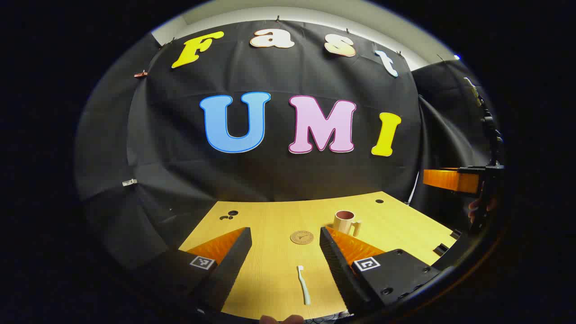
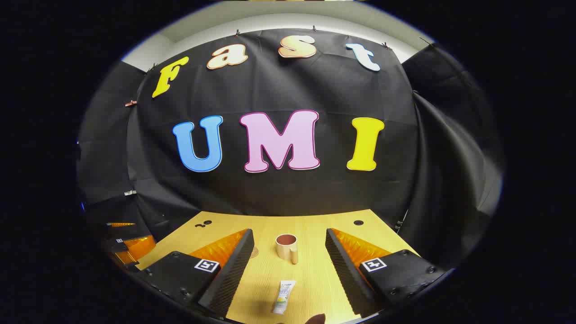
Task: Put the toothbrush and toothpaste on the desktop into the cup, then pick up the cup and place it on the coaster on the desktop.
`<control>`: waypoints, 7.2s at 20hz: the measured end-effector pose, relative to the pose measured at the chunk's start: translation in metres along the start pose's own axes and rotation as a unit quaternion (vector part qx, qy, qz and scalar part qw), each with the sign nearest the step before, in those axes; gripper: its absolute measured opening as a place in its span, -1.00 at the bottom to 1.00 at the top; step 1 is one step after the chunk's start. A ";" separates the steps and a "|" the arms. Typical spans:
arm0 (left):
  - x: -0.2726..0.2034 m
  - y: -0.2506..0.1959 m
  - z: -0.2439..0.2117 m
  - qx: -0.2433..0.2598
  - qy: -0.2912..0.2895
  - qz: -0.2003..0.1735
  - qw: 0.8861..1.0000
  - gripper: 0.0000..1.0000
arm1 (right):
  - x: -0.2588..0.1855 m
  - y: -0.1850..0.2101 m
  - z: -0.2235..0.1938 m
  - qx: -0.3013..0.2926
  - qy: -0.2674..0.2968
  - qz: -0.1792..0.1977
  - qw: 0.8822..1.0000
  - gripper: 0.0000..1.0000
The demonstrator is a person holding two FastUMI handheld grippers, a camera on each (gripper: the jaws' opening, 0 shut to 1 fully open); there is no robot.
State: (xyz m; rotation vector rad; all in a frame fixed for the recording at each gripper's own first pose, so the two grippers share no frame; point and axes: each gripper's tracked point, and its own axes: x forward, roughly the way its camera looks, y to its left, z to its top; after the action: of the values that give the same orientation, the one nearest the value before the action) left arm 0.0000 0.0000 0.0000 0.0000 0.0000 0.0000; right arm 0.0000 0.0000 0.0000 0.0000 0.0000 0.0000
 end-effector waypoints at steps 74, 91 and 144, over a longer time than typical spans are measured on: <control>0.131 -0.040 -0.259 -0.040 0.397 0.040 0.916 0.92 | 0.073 -0.021 -0.223 0.149 0.317 0.228 0.908 -0.51; 0.142 -0.053 -0.287 -0.036 0.470 0.044 0.881 -0.48 | 0.095 -0.062 -0.182 0.198 0.283 0.240 0.907 -0.50; 0.288 -0.184 -0.007 -0.279 -0.039 -0.105 0.954 -0.88 | 0.337 -0.021 -0.114 0.133 0.042 0.236 0.962 0.05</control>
State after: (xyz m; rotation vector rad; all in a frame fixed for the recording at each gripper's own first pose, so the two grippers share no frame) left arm 0.2877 -0.1835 -0.0071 -0.5675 -0.0788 -0.2130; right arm 0.3367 -0.0210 -0.1140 0.2701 0.0859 0.4777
